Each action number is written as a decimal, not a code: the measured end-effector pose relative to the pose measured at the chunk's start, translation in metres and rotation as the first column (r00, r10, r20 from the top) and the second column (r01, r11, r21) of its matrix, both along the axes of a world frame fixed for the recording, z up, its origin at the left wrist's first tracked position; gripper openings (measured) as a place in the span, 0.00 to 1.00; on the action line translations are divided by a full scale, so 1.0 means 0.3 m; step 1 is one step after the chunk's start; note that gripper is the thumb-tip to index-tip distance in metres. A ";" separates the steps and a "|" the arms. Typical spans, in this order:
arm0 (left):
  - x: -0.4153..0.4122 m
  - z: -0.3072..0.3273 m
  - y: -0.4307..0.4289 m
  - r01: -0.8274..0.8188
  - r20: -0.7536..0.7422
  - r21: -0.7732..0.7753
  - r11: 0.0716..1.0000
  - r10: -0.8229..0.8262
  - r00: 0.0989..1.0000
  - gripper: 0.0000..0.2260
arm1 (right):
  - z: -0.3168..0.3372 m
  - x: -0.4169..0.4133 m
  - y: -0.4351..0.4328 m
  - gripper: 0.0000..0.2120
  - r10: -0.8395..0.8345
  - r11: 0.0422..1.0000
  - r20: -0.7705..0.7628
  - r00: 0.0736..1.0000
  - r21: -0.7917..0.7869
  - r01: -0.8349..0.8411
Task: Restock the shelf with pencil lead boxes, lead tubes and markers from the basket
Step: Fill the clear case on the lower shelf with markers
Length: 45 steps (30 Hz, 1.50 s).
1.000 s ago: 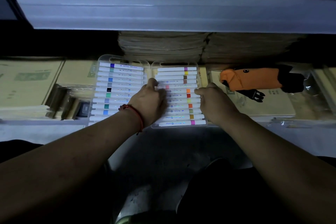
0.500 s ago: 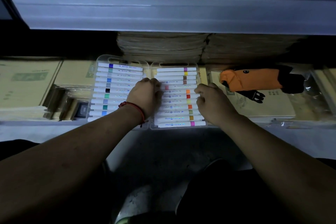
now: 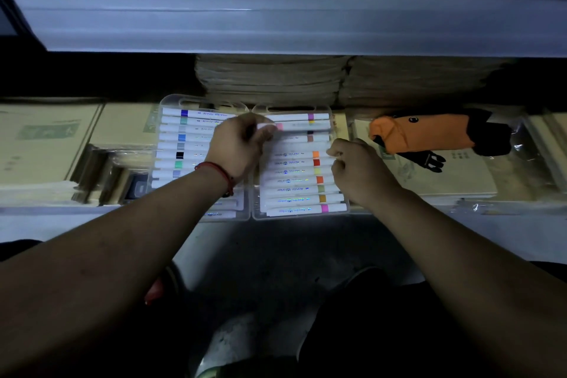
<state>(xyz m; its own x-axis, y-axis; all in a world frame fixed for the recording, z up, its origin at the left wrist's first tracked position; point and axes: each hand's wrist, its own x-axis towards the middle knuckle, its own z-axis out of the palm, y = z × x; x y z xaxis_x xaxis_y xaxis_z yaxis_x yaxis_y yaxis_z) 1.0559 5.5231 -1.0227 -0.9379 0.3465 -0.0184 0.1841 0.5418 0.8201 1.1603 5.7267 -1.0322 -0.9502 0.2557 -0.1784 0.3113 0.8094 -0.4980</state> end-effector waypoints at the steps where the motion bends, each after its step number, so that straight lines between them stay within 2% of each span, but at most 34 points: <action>1: -0.007 0.015 0.000 -0.022 0.009 0.051 0.998 0.022 1.000 0.07 | 0.002 0.001 -0.002 0.14 0.001 1.000 0.002 1.000 0.005 -0.001; 5: -0.023 0.062 -0.009 -0.030 0.094 0.181 0.983 0.013 0.996 0.08 | 0.009 -0.002 -0.008 0.15 0.001 0.998 0.004 1.000 0.062 -0.001; 8: -0.012 0.059 -0.014 0.010 0.160 0.213 0.977 -0.045 0.986 0.03 | 0.021 -0.012 -0.011 0.15 -0.030 0.994 -0.079 0.996 0.100 0.038; 12: 0.007 0.043 -0.021 0.009 0.247 0.261 0.965 -0.076 0.966 0.05 | 0.031 -0.028 -0.023 0.19 -0.041 0.997 -0.162 0.986 -0.075 0.029; 16: 0.035 0.051 -0.019 -0.005 0.330 0.351 0.936 -0.119 0.937 0.08 | 0.028 -0.040 -0.040 0.05 0.092 0.980 -0.177 0.980 -0.158 -0.120; 20: 0.037 0.059 -0.019 -0.052 0.379 0.411 0.910 -0.119 0.918 0.09 | 0.047 -0.044 -0.063 0.07 0.142 0.950 -0.089 0.986 -0.267 -0.161; 22: 0.038 0.057 -0.017 -0.100 0.420 0.432 0.896 -0.102 0.902 0.08 | 0.055 -0.043 -0.075 0.11 0.130 0.932 -0.052 0.990 -0.335 -0.140; 24: 0.048 0.055 -0.014 -0.116 0.461 0.413 0.903 -0.097 0.882 0.08 | 0.060 -0.039 -0.083 0.09 0.081 0.915 -0.030 0.996 -0.395 -0.086; 26: 0.067 0.049 -0.012 -0.066 0.523 0.360 0.931 -0.143 0.840 0.08 | 0.070 -0.039 -0.087 0.06 0.016 0.882 -0.031 0.999 -0.471 -0.029; 29: 0.098 0.023 -0.010 0.057 0.595 0.308 0.950 -0.239 0.767 0.13 | 0.088 -0.041 -0.095 0.03 -0.059 0.778 -0.003 0.998 -0.627 0.044; 31: 0.112 0.008 -0.006 0.108 0.569 0.288 0.952 -0.261 0.780 0.15 | 0.090 -0.041 -0.100 0.05 -0.086 0.725 0.028 0.996 -0.684 0.082; 34: 0.116 -0.004 0.001 0.104 0.538 0.292 0.951 -0.254 0.804 0.15 | 0.074 -0.043 -0.101 0.11 -0.113 0.716 0.025 0.993 -0.691 0.099; 38: 0.107 -0.007 0.005 0.095 0.520 0.281 0.955 -0.235 0.821 0.09 | 0.052 -0.051 -0.095 0.12 -0.161 0.692 0.023 0.987 -0.710 0.129; 40: 0.087 -0.017 -0.006 0.135 0.427 0.182 0.974 -0.202 0.882 0.06 | 0.037 -0.054 -0.078 0.12 -0.243 0.710 0.001 0.970 -0.681 0.178; 42: 0.054 -0.027 -0.019 0.183 0.237 -0.012 0.983 -0.175 0.956 0.05 | 0.016 -0.058 -0.049 0.13 -0.300 0.782 -0.047 0.953 -0.584 0.217; 43: 0.042 -0.029 -0.024 0.189 0.165 -0.085 0.978 -0.173 0.971 0.05 | 0.008 -0.060 -0.033 0.13 -0.311 0.816 -0.063 0.948 -0.529 0.233; 45: 0.030 -0.029 -0.022 0.168 0.111 -0.140 0.976 -0.153 0.982 0.08 | -0.014 -0.066 -0.008 0.13 -0.320 0.855 -0.066 0.945 -0.450 0.258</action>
<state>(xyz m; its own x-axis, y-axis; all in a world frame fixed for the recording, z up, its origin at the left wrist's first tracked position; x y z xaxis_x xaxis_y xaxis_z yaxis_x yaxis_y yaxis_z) 1.0650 5.5166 -1.0314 -0.8613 0.4786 -0.1706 0.2005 0.6287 0.7513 1.1405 5.7244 -1.0363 -0.8678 0.4500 -0.2110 0.4030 0.3886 -0.8286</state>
